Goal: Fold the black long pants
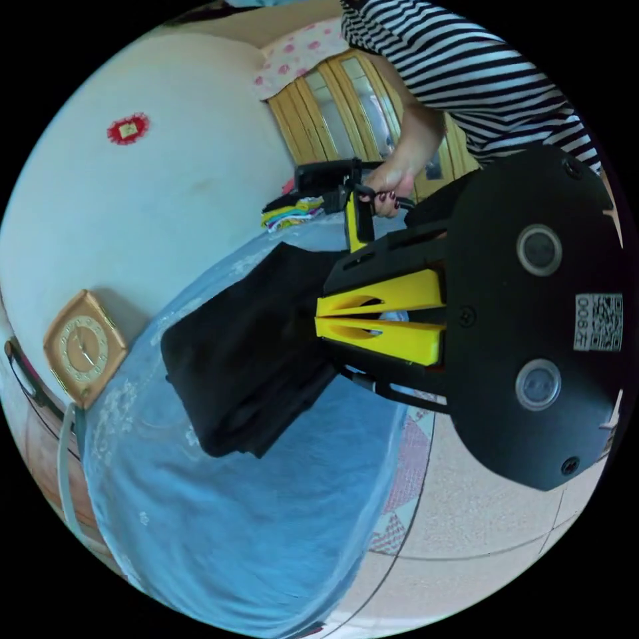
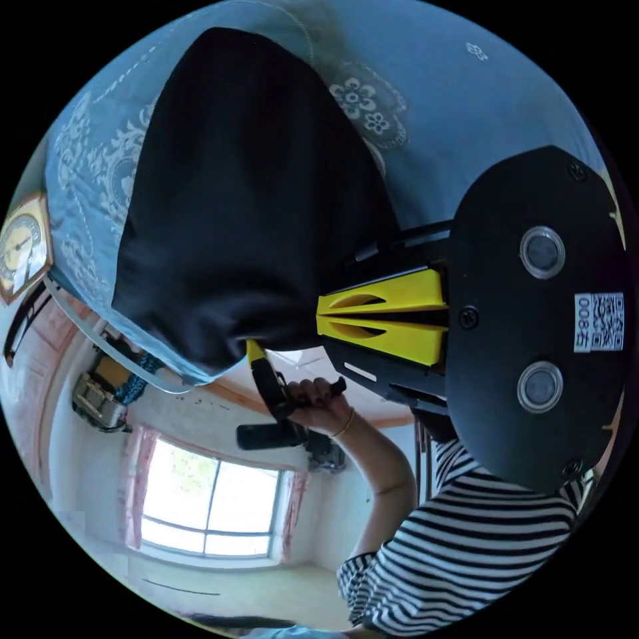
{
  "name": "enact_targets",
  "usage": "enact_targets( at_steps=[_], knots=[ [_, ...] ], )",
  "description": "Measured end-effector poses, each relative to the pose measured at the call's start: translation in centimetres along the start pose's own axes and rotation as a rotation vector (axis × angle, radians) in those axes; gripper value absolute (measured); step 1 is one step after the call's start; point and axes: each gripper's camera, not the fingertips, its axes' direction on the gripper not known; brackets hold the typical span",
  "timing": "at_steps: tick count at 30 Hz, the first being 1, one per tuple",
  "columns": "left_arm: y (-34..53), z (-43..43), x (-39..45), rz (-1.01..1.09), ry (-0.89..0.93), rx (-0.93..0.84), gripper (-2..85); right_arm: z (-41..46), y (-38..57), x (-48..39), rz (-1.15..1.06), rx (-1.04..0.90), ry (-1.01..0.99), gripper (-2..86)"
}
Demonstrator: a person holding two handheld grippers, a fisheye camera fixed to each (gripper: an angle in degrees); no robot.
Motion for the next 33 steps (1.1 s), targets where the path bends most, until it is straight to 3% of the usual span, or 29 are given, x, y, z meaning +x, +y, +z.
enact_targets(
  at_steps=[4, 9, 13, 20, 23, 29, 33],
  knots=[
    [0.5, 0.5, 0.0, 0.011, -0.056, -0.014, 0.0, -3.6, 1.1, 2.8, -0.008, 0.144, 0.070, 0.1],
    [0.8, 2.0, -1.4, -0.017, -0.046, -0.020, 0.0, -7.1, 1.6, 10.5, 0.157, 0.261, 0.201, 0.0],
    [1.1, 2.9, -2.0, -0.019, -0.075, -0.019, 0.1, -6.6, 2.7, 18.2, 0.277, 0.252, -0.136, 0.0],
    [1.9, 3.6, -4.1, -0.038, -0.023, 0.019, 1.1, -6.9, 8.3, 19.8, 0.185, 0.386, -0.228, 0.6],
    [2.9, 3.8, -5.2, -0.064, 0.083, 0.016, 3.0, -5.2, 11.7, 19.7, 0.171, 0.310, -0.194, 1.6],
    [5.7, 5.4, -9.0, -0.213, 0.231, -0.063, 9.5, 1.0, 20.2, 22.3, 0.354, 0.194, -0.340, 9.0],
    [6.8, 7.7, -11.3, -0.294, 0.365, -0.125, 13.2, 3.5, 22.2, 23.9, 0.402, 0.230, -0.478, 9.8]
  ],
)
